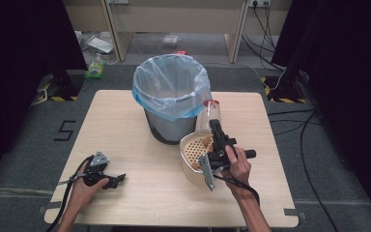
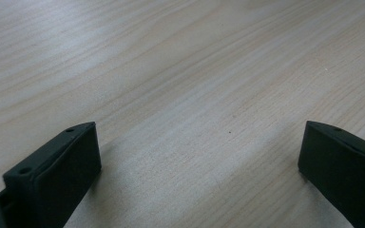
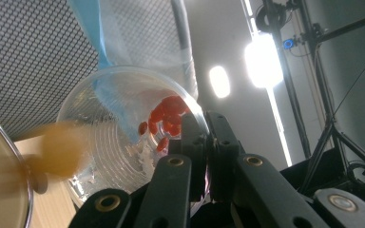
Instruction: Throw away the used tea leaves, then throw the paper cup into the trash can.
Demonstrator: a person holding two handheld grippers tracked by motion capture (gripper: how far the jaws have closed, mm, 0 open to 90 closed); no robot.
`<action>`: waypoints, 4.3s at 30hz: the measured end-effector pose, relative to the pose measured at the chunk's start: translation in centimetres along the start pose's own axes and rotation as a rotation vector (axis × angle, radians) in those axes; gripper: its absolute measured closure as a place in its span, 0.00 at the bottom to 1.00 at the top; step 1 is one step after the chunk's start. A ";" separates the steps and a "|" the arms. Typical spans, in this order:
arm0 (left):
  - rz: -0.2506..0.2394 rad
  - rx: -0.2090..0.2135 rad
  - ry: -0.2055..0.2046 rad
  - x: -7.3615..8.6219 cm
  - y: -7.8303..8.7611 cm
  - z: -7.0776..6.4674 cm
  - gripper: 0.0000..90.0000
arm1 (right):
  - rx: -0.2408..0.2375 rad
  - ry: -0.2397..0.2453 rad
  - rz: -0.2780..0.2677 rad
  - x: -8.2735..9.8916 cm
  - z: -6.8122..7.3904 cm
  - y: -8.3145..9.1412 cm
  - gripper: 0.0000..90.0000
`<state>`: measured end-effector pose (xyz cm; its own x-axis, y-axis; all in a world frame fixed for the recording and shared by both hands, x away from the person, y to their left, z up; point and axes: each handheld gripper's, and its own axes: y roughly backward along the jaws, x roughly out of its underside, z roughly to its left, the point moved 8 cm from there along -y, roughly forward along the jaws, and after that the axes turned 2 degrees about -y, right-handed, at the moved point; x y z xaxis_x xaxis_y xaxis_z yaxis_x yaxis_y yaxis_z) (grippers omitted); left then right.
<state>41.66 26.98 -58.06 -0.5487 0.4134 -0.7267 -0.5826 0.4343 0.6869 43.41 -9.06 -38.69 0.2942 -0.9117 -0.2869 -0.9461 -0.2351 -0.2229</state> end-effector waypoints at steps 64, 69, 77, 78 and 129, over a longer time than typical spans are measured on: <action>0.000 0.000 0.000 0.0 0.0 0.0 0.00 | -0.355 -1.084 0.279 7.2 -11.7 -9.6 0.97; 0.000 0.000 0.000 0.0 0.0 0.0 0.00 | -0.358 -1.086 0.267 6.1 -12.8 -10.7 0.97; 0.000 0.000 0.000 0.0 0.0 0.0 0.00 | -0.394 -1.064 0.230 3.3 -13.3 -12.5 0.97; 0.000 0.000 0.000 0.0 0.0 0.0 0.00 | -0.415 -1.055 0.222 2.3 -13.0 -13.0 0.97; 0.001 -0.001 0.000 0.0 0.0 0.0 0.00 | -0.572 -1.107 0.367 5.9 -6.6 -11.3 0.55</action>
<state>41.66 26.99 -58.06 -0.5490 0.4138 -0.7262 -0.5827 0.4333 0.6875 54.92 -13.99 -31.69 -0.2971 -0.2567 -0.9197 -0.8376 -0.3924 0.3801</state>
